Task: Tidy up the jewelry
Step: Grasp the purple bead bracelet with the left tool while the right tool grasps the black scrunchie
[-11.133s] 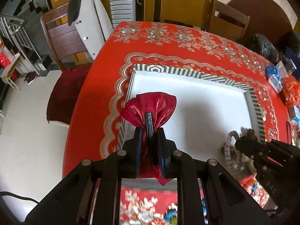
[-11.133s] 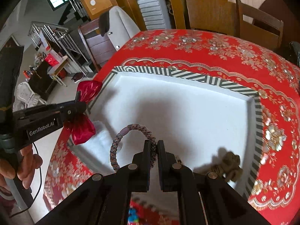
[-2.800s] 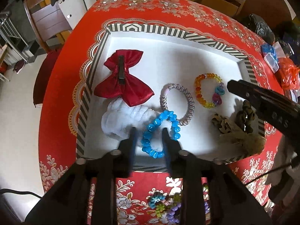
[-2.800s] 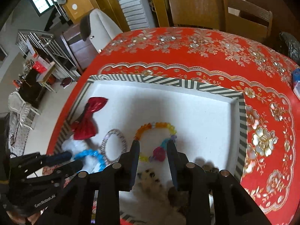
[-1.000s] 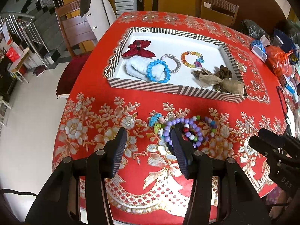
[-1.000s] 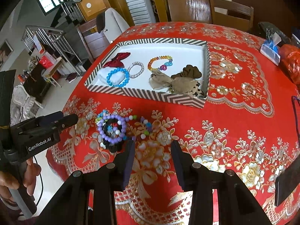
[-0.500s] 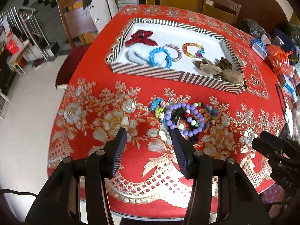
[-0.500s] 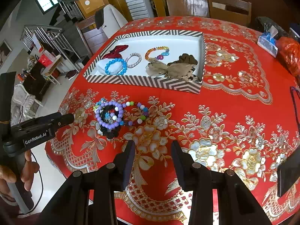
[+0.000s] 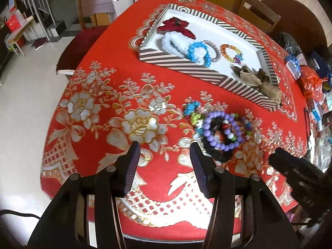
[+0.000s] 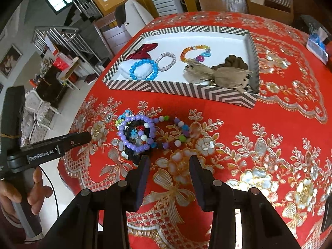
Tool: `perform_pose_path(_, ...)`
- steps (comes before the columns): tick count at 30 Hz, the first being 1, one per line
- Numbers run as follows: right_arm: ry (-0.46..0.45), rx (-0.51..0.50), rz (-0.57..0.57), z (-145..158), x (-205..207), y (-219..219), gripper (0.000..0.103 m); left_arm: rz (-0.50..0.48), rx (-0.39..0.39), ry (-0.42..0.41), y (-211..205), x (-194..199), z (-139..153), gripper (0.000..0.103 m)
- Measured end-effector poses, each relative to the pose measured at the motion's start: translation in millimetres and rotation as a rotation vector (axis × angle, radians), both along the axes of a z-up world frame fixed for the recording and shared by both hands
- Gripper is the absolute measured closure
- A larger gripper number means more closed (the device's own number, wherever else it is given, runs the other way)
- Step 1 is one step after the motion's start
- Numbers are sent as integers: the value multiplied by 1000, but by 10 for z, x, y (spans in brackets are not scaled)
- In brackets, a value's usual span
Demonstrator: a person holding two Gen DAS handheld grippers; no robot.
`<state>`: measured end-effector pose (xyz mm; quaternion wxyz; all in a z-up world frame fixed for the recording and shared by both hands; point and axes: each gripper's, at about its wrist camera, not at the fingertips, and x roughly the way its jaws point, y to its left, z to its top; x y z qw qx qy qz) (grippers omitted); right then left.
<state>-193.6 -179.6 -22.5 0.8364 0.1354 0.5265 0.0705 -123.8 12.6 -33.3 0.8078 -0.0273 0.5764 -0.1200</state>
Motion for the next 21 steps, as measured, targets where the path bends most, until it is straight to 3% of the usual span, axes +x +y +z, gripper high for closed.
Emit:
perform_pose_path(5, 16, 3, -18, -38, 39, -70, 65, -47, -67, 18, -115, 35, -3, 54)
perform_pose_path(17, 53, 1, -64, -99, -19, -245, 65, -98, -91, 65, -404, 181, -262, 59)
perform_pose_path(21, 58, 0, -73, -103, -11, -281, 65, -108, -85, 73, -499, 249, -326, 71)
